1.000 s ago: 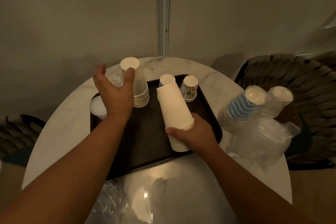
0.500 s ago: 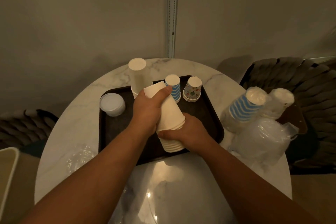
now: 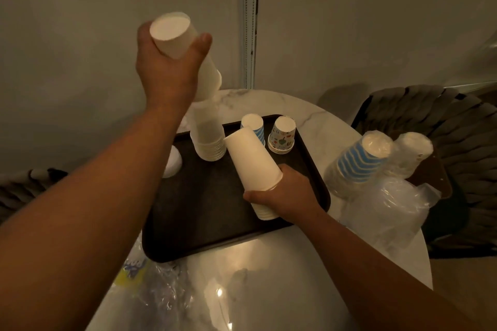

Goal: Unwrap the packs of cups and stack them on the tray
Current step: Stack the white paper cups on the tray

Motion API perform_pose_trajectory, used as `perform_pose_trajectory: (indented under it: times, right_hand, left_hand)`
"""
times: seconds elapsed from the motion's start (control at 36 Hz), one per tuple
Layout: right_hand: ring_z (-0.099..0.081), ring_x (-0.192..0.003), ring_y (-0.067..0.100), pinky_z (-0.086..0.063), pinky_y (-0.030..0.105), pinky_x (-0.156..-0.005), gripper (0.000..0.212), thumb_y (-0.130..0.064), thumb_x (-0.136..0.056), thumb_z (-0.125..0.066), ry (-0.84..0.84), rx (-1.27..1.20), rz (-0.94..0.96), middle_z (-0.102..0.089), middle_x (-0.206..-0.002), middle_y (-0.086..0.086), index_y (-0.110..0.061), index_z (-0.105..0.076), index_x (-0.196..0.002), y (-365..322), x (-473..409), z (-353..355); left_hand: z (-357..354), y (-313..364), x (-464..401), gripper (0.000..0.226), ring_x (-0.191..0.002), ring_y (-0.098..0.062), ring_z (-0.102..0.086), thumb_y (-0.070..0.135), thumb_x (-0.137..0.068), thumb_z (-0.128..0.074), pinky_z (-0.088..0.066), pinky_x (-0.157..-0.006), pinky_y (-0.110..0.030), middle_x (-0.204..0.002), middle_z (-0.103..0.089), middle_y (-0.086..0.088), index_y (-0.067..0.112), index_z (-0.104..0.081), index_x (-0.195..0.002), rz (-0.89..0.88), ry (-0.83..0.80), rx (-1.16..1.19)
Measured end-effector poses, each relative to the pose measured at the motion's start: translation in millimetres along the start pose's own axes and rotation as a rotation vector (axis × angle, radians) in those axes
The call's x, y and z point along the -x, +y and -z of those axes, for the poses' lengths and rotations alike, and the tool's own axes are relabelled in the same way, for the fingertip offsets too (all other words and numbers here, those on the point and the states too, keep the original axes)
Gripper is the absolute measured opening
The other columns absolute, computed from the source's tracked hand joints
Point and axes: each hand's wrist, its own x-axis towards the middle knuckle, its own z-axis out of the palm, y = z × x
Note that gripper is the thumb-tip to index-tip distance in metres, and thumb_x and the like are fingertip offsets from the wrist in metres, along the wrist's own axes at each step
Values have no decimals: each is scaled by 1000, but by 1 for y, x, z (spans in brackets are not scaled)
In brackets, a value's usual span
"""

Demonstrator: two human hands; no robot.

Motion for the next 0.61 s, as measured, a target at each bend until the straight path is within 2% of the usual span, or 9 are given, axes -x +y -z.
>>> perform_pose_trajectory:
  times: [0.08,0.19,0.25,0.28,0.39,0.61]
  right_hand:
    - [-50,-95,8,-44,23,-74,83,-52,-54,-88,-8,-13,-8,-51,-106,-10,-21,-51,-122,0,-1,-1]
    - [-49,-95,7,-40,19,-70,80,-51,-56,-87,-12,-17,-11,-50,-105,-11,-23,-51,-121,0,-2,-1]
    - [-49,-95,7,-39,18,-70,80,-50,-57,-87,-12,-24,-15,-50,-105,-12,-22,-50,-122,1,-3,0]
    - [-49,-95,7,-40,18,-71,80,-50,-57,-87,-13,-26,-18,-50,-106,-12,-22,-50,-122,2,-3,0]
    - [-48,-97,6,-41,21,-75,82,-50,-57,-87,-17,-30,-38,-48,-107,-13,-23,-49,-124,4,-5,-1]
    - [-48,-97,5,-42,22,-78,83,-52,-56,-87,-7,-26,-54,-48,-107,-14,-23,-50,-124,10,-7,-6]
  left_hand:
    - [-6,-14,-11,72,-97,-7,-60,50,-67,-82,-48,-82,-13,-108,-61,7,12,-53,-121,-19,-30,-66]
    - [-13,-43,-4,71,-99,-6,-57,45,-69,-84,-40,-77,0,-108,-58,9,13,-52,-124,38,-72,-122]
    - [-16,-58,2,71,-101,-6,-55,42,-70,-84,-38,-76,2,-110,-57,9,14,-52,-126,76,-84,-138]
    - [-17,-64,5,71,-101,-6,-55,42,-70,-85,-38,-77,1,-110,-56,9,15,-51,-126,97,-91,-147]
    - [-20,-91,17,72,-105,-9,-54,41,-70,-85,-43,-88,-18,-113,-55,10,17,-50,-128,167,-120,-189]
    - [-23,-114,32,74,-109,-10,-48,39,-73,-83,-39,-90,-24,-128,-56,-1,17,-45,-134,266,-165,-238]
